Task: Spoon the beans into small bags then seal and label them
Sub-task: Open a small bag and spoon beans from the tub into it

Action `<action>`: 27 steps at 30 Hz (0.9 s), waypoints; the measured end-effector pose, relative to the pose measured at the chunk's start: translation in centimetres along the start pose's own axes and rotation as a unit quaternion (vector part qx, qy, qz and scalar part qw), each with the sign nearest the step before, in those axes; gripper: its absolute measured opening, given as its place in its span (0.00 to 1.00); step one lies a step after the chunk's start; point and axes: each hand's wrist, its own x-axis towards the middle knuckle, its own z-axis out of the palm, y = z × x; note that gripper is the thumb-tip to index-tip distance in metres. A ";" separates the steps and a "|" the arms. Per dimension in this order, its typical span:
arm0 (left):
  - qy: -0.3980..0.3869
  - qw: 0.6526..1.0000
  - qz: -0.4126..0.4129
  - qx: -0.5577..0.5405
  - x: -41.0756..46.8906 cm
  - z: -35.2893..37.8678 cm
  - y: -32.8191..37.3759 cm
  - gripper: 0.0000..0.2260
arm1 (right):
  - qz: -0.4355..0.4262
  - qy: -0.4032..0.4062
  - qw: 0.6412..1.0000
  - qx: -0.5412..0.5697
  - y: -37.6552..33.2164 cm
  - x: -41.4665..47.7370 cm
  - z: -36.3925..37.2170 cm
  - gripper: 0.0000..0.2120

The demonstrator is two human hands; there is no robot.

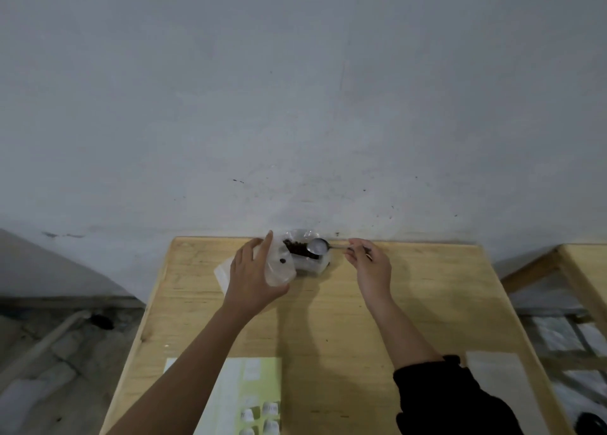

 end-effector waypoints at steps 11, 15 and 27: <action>0.000 1.000 -0.011 0.001 -0.7 -1.8 -3.4 0.46 | 0.076 0.034 0.996 -0.032 2.9 0.0 4.6 0.11; -0.007 1.000 -0.005 0.007 -0.4 -1.6 -3.5 0.46 | 0.135 0.075 0.988 0.023 2.7 0.5 4.3 0.08; -0.044 0.998 0.005 0.050 0.8 0.7 0.3 0.47 | 0.130 0.096 0.967 0.199 -2.4 -0.1 -1.2 0.11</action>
